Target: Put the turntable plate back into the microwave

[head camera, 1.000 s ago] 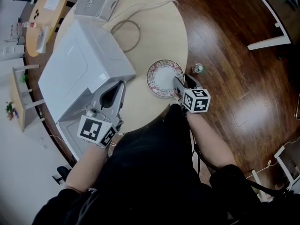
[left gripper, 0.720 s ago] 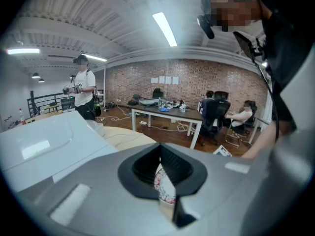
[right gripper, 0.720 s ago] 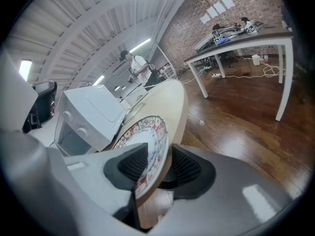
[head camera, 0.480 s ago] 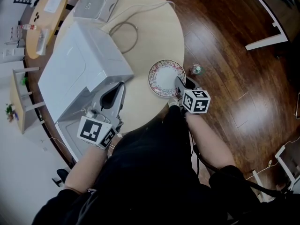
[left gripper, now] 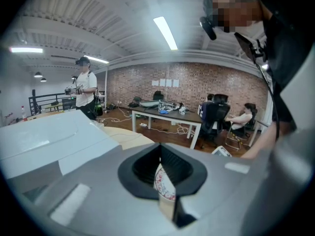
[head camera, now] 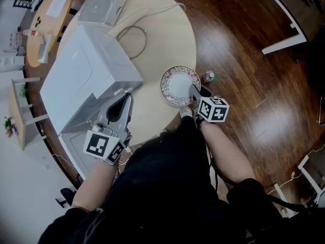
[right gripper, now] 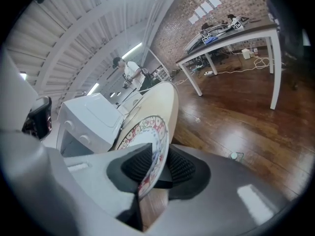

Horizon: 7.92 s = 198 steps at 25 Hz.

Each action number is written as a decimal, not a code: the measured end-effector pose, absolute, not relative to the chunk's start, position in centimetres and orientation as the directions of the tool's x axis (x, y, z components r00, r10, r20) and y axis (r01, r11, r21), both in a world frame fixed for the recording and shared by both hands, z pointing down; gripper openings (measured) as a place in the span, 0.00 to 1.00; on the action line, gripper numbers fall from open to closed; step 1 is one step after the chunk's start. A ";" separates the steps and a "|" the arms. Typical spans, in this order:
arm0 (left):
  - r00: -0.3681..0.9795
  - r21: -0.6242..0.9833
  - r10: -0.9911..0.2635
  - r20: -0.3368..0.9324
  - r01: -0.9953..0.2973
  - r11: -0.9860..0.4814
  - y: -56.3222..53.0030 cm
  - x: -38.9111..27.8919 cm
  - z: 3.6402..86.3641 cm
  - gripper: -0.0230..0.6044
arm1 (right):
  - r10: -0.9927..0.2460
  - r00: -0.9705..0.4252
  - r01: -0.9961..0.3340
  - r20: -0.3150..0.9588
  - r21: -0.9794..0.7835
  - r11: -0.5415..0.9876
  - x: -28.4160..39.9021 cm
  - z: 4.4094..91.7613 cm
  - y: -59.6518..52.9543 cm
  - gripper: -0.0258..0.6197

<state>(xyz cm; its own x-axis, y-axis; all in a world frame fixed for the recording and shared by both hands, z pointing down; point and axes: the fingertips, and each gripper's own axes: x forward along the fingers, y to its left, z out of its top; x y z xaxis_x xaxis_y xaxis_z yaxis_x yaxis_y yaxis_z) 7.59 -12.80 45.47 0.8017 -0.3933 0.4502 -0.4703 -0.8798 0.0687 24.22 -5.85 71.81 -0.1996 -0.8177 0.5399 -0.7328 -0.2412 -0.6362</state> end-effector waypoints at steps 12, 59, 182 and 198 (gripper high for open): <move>0.817 0.096 -0.401 0.415 -0.478 -0.873 -12.6 4.8 45.3 0.05 | -0.871 -0.122 -0.675 0.475 -0.683 -0.278 24.1 69.7 -5.0 0.12; 0.836 0.092 -0.518 0.181 -0.538 -0.838 -11.6 -5.4 37.9 0.05 | -0.935 0.101 -0.325 0.340 -0.877 -0.354 24.1 61.9 -3.4 0.08; 0.638 0.098 -0.770 -0.002 -0.766 -0.635 -7.6 -24.7 35.4 0.05 | -0.904 -0.258 -0.344 0.341 -0.907 -0.244 5.2 59.4 -7.6 0.08; 0.617 0.098 -0.787 0.005 -0.784 -0.613 -5.8 -26.7 35.6 0.05 | -0.877 -0.367 -0.355 0.311 -0.918 -0.177 0.3 59.6 -9.4 0.08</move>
<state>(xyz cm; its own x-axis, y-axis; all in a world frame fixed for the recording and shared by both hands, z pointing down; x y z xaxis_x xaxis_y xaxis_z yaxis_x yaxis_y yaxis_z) -26.67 -5.82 35.64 0.6165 -0.7873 0.0045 -0.7838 -0.6132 0.0981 0.29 -9.40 59.56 -0.3671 -0.8766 0.3111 -0.3549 -0.1772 -0.9180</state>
